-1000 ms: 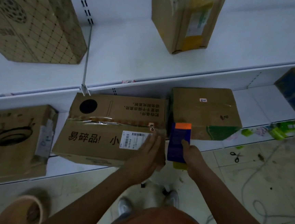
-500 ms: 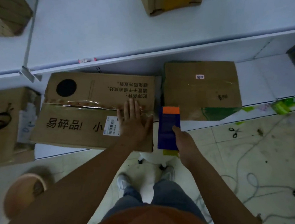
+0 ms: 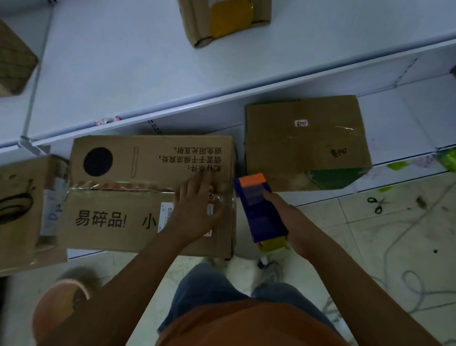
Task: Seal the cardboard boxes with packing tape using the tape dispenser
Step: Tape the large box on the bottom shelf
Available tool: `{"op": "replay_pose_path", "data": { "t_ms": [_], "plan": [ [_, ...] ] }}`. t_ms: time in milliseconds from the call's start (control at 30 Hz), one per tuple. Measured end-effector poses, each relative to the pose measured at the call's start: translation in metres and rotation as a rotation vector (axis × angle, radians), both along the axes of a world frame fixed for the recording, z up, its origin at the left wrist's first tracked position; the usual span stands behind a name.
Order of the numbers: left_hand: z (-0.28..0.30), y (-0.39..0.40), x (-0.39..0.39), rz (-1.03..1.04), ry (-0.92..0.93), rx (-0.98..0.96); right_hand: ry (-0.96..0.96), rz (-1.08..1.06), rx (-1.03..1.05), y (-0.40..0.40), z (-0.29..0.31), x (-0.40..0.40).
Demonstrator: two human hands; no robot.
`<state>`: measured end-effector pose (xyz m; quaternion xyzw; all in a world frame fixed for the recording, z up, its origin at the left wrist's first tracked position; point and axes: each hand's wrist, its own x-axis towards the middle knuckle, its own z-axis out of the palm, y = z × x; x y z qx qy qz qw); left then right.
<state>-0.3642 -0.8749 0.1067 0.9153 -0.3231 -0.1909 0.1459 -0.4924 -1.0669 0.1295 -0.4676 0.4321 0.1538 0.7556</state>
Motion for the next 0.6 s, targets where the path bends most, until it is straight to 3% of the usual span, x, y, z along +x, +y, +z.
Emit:
{"op": "replay_pose_path", "data": {
  "t_ms": [100,267,367,500,600],
  "plan": [
    [0.026,-0.021,0.001,-0.152,-0.004,-0.17,0.0,-0.02,0.007,0.003,0.003,0.0],
    [0.028,-0.055,0.018,-0.334,-0.107,-0.244,0.028,-0.075,-0.017,0.009,0.012,0.016],
    [0.027,-0.068,0.037,-0.302,-0.102,-0.323,0.066,-0.069,-0.046,0.013,0.017,0.024],
    [0.042,-0.078,0.053,-0.143,0.147,-0.378,0.042,-0.037,-0.11,0.016,0.019,0.032],
    [0.05,-0.084,0.065,-0.041,0.236,-0.427,0.005,-0.038,-0.135,0.021,0.02,0.04]
  ]
}}
